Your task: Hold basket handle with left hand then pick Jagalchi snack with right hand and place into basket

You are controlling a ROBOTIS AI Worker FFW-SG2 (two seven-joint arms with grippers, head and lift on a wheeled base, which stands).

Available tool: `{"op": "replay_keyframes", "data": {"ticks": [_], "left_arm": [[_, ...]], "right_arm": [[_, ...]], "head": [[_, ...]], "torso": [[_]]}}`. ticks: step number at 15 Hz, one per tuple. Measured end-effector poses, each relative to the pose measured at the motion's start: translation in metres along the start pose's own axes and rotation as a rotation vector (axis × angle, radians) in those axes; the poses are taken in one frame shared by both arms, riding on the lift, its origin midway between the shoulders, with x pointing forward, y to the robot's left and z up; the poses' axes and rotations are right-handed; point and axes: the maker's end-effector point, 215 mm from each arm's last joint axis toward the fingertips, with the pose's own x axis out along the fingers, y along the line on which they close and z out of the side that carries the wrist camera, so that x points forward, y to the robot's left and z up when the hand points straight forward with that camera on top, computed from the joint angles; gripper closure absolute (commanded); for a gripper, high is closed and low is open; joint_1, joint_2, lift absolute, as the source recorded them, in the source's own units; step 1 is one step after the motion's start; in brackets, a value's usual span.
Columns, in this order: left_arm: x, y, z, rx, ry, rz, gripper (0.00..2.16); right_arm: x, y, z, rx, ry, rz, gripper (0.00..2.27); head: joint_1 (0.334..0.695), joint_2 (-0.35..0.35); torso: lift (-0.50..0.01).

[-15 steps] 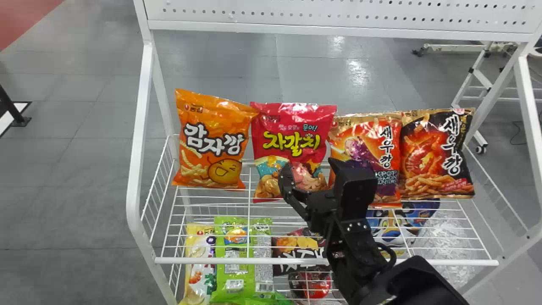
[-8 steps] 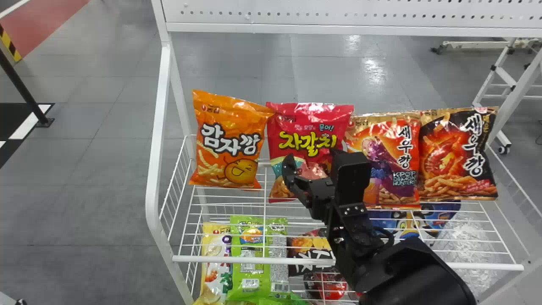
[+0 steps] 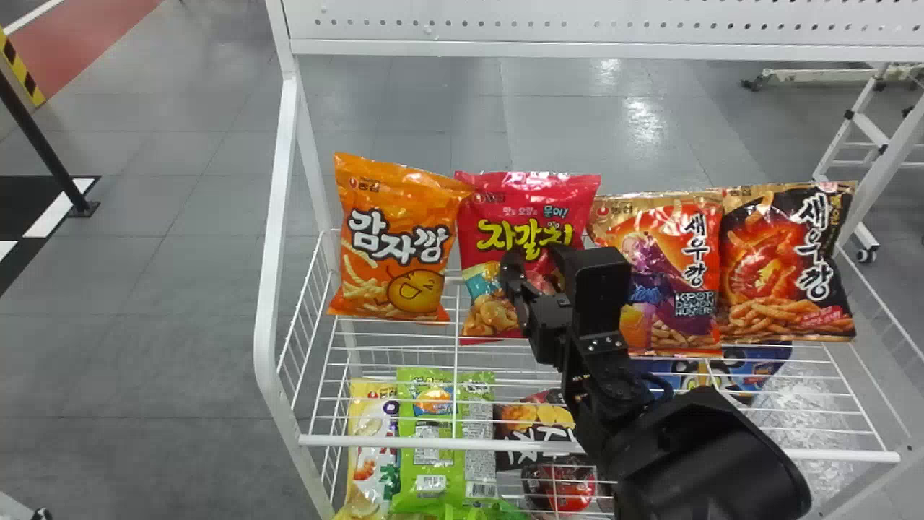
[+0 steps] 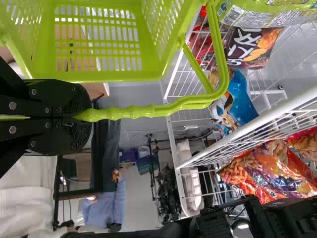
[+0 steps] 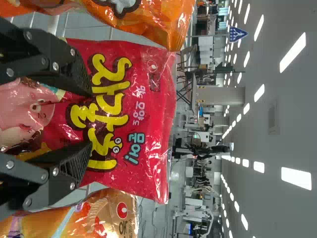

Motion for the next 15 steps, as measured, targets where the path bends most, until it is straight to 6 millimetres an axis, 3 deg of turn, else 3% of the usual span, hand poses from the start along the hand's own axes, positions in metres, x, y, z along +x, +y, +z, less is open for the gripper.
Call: {"op": "replay_keyframes", "data": {"ticks": [2, 10, 15], "left_arm": [[0.001, 0.0, 0.001, 0.0, 0.0, -0.001, 1.96], [0.007, -0.006, -0.004, 0.006, 0.015, -0.012, 1.96], [0.012, -0.008, -0.01, 0.013, 0.031, -0.011, 1.96]], "right_arm": [[-0.006, 0.002, 0.003, 0.002, -0.005, 0.004, 1.71], [-0.038, -0.004, 0.027, 0.026, -0.052, -0.005, 1.71], [-0.08, -0.003, 0.033, 0.063, -0.056, 0.014, 1.71]], "head": [[0.695, -0.002], [0.695, -0.028], [0.695, -0.054]], "torso": [[-0.01], [-0.01], [-0.01]]}}
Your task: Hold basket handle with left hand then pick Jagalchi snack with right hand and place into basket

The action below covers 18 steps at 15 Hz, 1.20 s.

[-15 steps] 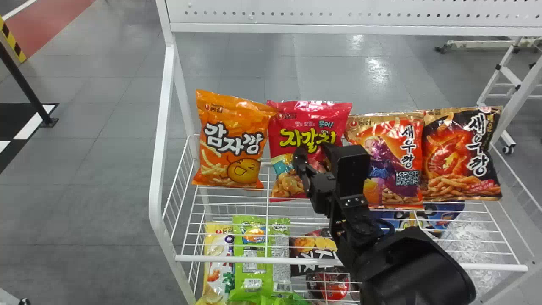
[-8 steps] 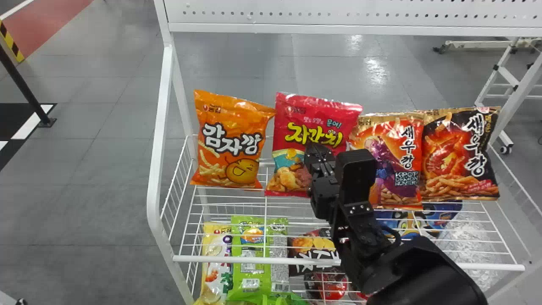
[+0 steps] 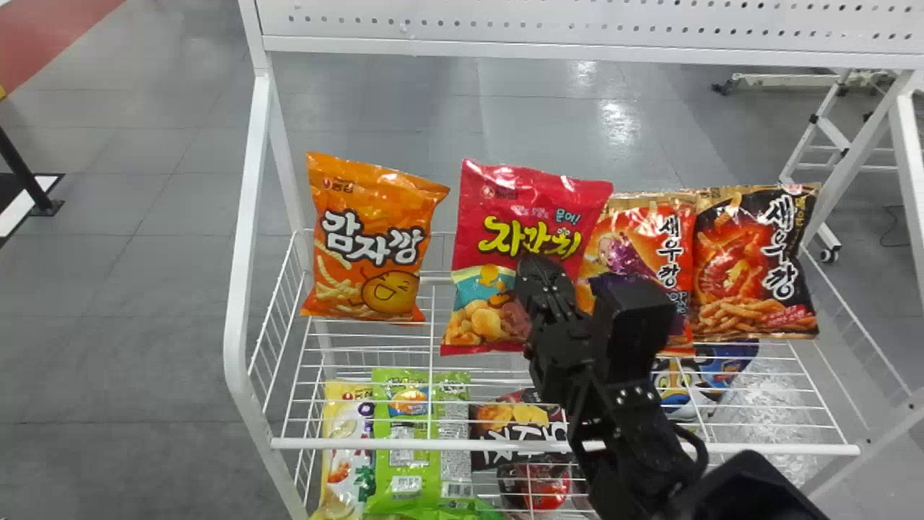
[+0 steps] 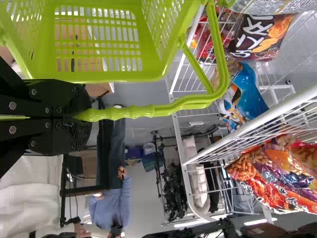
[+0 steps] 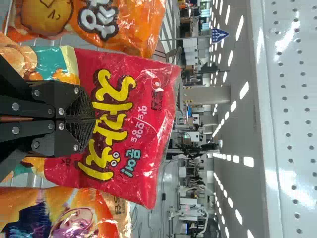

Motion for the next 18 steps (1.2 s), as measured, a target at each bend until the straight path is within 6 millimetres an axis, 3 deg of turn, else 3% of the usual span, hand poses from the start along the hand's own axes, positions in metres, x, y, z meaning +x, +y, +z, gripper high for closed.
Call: {"op": "replay_keyframes", "data": {"ticks": [10, 14, 18], "left_arm": [[0.008, -0.003, -0.005, 0.012, 0.024, -0.002, 1.96], [0.007, -0.003, -0.005, 0.011, 0.015, -0.009, 1.96], [0.005, 0.001, -0.005, 0.016, -0.019, -0.003, 1.96]], "right_arm": [[-0.111, 0.013, -0.001, -0.044, 0.131, 0.065, 1.71], [-0.16, 0.016, -0.024, -0.109, 0.27, 0.101, 1.71], [-0.195, 0.017, -0.044, -0.193, 0.391, 0.142, 1.71]], "head": [[0.695, -0.104], [0.695, -0.131], [0.695, -0.149]], "torso": [[-0.01], [-0.01], [-0.01]]}}
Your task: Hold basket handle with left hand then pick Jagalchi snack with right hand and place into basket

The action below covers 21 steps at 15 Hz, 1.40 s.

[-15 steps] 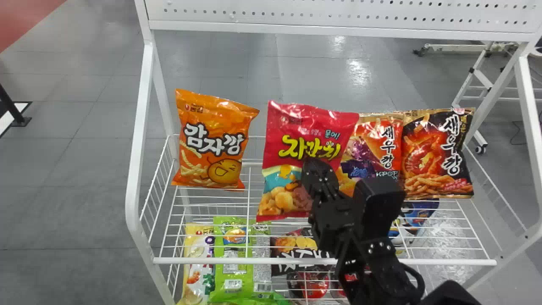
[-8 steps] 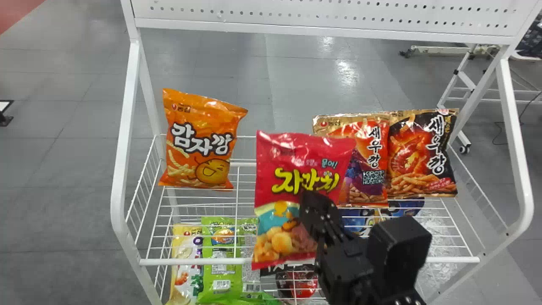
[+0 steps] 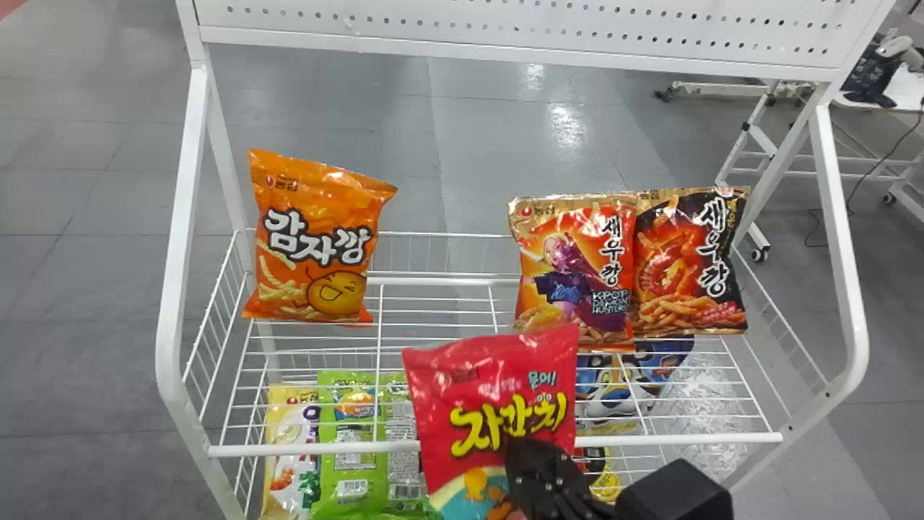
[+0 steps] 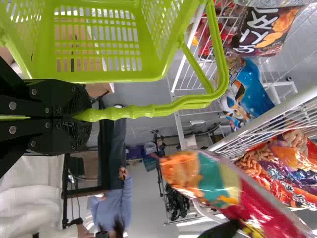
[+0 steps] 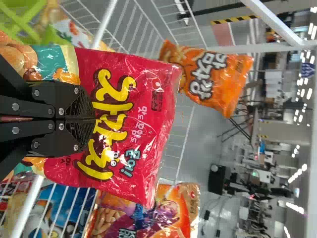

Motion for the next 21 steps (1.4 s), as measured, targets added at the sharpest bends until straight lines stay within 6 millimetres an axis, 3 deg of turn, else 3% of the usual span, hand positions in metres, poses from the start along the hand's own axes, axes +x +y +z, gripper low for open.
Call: {"op": "replay_keyframes", "data": {"ticks": [3, 11, 14, 17, 21], "left_arm": [[-0.003, 0.003, 0.003, 0.002, -0.016, 0.01, 1.96], [-0.005, 0.006, 0.007, 0.004, -0.034, 0.013, 1.96], [-0.006, 0.006, 0.009, 0.005, -0.037, 0.014, 1.96], [-0.004, 0.005, 0.008, 0.006, -0.036, 0.011, 1.96], [0.0, 0.0, 0.007, 0.006, -0.032, -0.002, 1.96]], "right_arm": [[-0.009, -0.002, -0.026, -0.051, 0.089, 0.004, 1.71], [-0.037, -0.01, -0.125, -0.174, 0.396, 0.014, 1.71], [-0.047, 0.0, -0.153, -0.17, 0.48, 0.057, 1.71], [-0.037, 0.023, -0.16, -0.138, 0.465, 0.106, 1.71], [0.006, 0.074, -0.158, -0.073, 0.379, 0.168, 1.71]], "head": [[0.695, -0.165], [0.695, -0.309], [0.695, -0.343], [0.695, -0.31], [0.695, -0.127]], "torso": [[-0.01], [-0.01], [-0.01], [-0.01], [-0.01]]}}
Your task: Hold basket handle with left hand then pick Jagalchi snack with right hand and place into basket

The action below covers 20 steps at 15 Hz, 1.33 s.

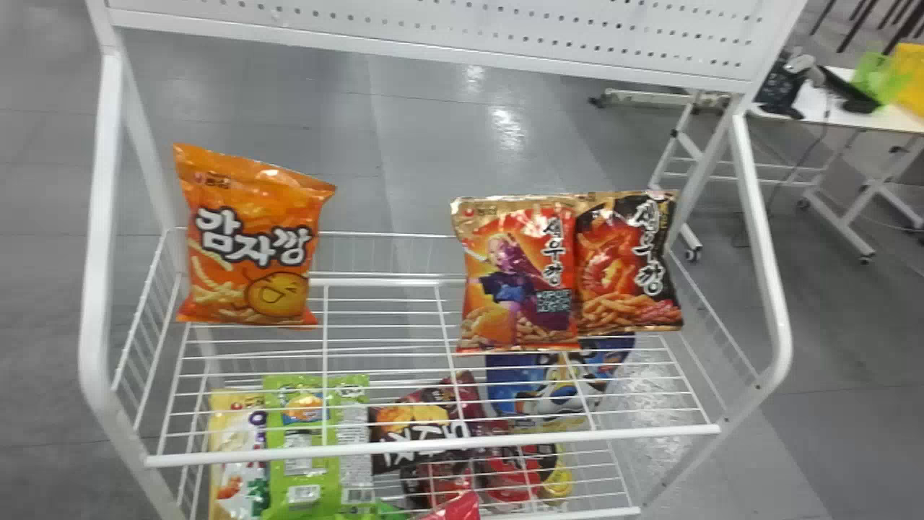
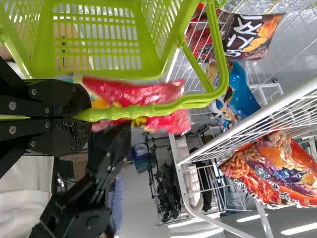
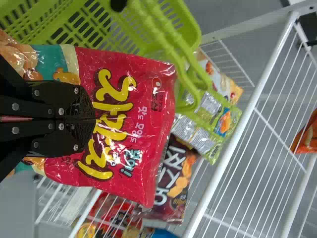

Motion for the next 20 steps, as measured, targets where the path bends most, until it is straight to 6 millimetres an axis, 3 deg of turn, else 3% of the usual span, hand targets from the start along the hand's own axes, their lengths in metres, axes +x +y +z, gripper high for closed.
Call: {"op": "replay_keyframes", "data": {"ticks": [4, 9, 18, 19, 20], "left_arm": [[0.001, 0.0, 0.001, 0.005, 0.003, 0.0, 1.96], [0.002, -0.001, 0.005, 0.015, 0.006, 0.0, 1.96], [0.005, -0.001, 0.008, 0.024, 0.018, 0.001, 1.94], [0.006, -0.002, 0.008, 0.024, 0.019, 0.0, 1.94], [0.006, -0.002, 0.008, 0.026, 0.02, 0.0, 1.94]], "right_arm": [[0.029, 0.031, 0.011, 0.035, -0.026, 0.035, 1.71], [0.047, 0.048, 0.008, 0.058, -0.02, 0.074, 1.71], [0.077, 0.08, -0.032, 0.088, 0.101, 0.166, 1.7], [0.08, 0.082, -0.037, 0.09, 0.115, 0.173, 1.49], [0.082, 0.083, -0.041, 0.092, 0.124, 0.178, 0.88]], "head": [[0.695, 0.029], [0.695, 0.088], [0.695, 0.143], [0.695, 0.144], [0.695, 0.145]], "torso": [[-0.01], [-0.01], [-0.01], [-0.01], [-0.01]]}}
